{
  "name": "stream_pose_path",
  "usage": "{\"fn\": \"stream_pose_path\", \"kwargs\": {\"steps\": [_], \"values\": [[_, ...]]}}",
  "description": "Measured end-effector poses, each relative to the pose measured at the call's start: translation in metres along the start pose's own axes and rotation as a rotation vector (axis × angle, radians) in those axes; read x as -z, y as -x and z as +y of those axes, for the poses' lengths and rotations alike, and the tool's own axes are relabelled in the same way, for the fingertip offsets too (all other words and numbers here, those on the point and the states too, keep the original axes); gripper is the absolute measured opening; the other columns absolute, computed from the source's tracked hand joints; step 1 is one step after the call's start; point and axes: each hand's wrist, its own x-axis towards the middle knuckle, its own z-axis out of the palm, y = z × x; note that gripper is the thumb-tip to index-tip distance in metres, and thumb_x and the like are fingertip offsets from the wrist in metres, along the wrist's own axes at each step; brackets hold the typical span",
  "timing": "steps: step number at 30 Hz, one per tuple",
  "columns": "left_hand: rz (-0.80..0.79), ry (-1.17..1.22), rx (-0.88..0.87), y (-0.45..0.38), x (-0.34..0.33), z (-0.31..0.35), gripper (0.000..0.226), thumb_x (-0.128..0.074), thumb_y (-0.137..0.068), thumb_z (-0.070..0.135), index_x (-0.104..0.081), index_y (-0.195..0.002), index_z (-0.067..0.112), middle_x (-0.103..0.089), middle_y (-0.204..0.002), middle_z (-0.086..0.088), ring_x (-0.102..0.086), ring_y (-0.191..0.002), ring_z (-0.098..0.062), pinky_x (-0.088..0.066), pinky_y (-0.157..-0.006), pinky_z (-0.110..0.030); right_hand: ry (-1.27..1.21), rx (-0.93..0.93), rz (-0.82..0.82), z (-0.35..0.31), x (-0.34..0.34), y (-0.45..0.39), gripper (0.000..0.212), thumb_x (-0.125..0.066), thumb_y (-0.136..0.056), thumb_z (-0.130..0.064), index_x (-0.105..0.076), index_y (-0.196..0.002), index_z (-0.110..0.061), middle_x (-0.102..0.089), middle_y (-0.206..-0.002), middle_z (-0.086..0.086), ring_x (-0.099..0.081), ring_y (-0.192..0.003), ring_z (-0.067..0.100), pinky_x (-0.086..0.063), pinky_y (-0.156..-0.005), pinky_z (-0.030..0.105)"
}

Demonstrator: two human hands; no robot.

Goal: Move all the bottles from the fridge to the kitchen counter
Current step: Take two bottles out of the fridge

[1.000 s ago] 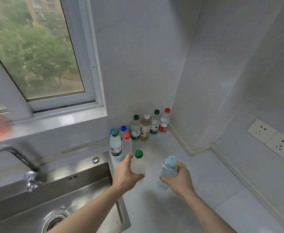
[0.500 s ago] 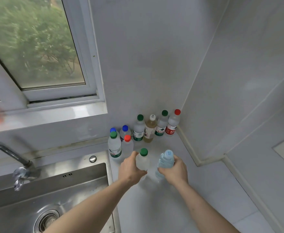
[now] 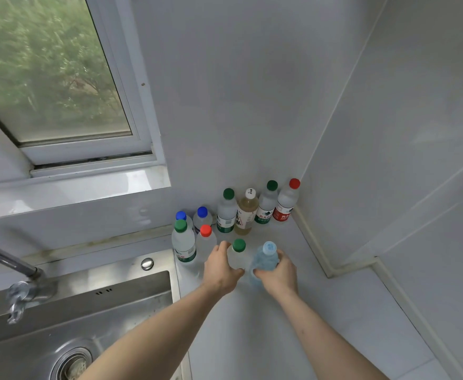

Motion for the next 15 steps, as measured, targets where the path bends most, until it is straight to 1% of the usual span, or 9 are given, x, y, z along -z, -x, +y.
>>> {"fn": "stream_pose_path", "kwargs": {"steps": [3, 6, 10, 15], "values": [[0.015, 0.014, 0.008, -0.010, -0.001, 0.005, 0.072, -0.083, -0.082, 0.028, -0.044, -0.142, 0.021, -0.053, -0.139, -0.001, -0.053, -0.127, -0.025, -0.043, -0.106, -0.034, -0.004, 0.018, -0.004, -0.009, -0.006, -0.011, 0.056, -0.091, -0.066, -0.019, -0.064, -0.115, -0.025, -0.068, -0.105, -0.003, -0.065, -0.098, 0.022, -0.054, -0.085, 0.034], [0.050, 0.042, 0.022, -0.019, -0.002, 0.010, 0.074, -0.085, -0.080, 0.025, -0.046, -0.143, 0.022, -0.056, -0.139, -0.001, -0.055, -0.128, -0.027, -0.046, -0.109, -0.040, 0.010, 0.025, -0.007, -0.018, -0.009, -0.024, 0.056, -0.089, -0.068, -0.022, -0.063, -0.116, -0.028, -0.069, -0.107, -0.002, -0.065, -0.096, 0.022, -0.056, -0.083, 0.034], [0.113, 0.075, 0.039, -0.035, -0.004, 0.013, 0.069, -0.085, -0.077, 0.023, -0.051, -0.137, 0.024, -0.062, -0.131, -0.002, -0.059, -0.122, -0.029, -0.050, -0.104, -0.045, 0.021, 0.049, -0.004, -0.027, -0.013, -0.039, 0.053, -0.086, -0.069, -0.025, -0.063, -0.116, -0.029, -0.072, -0.109, -0.002, -0.068, -0.098, 0.024, -0.057, -0.082, 0.035], [0.160, 0.115, 0.073, -0.050, -0.006, 0.019, 0.069, -0.085, -0.078, 0.018, -0.051, -0.139, 0.024, -0.063, -0.130, -0.001, -0.060, -0.122, -0.029, -0.050, -0.105, -0.044, 0.034, 0.098, -0.022, -0.035, -0.017, -0.054, 0.047, -0.084, -0.073, -0.022, -0.061, -0.113, -0.030, -0.071, -0.107, -0.003, -0.067, -0.098, 0.023, -0.058, -0.084, 0.037]]}}
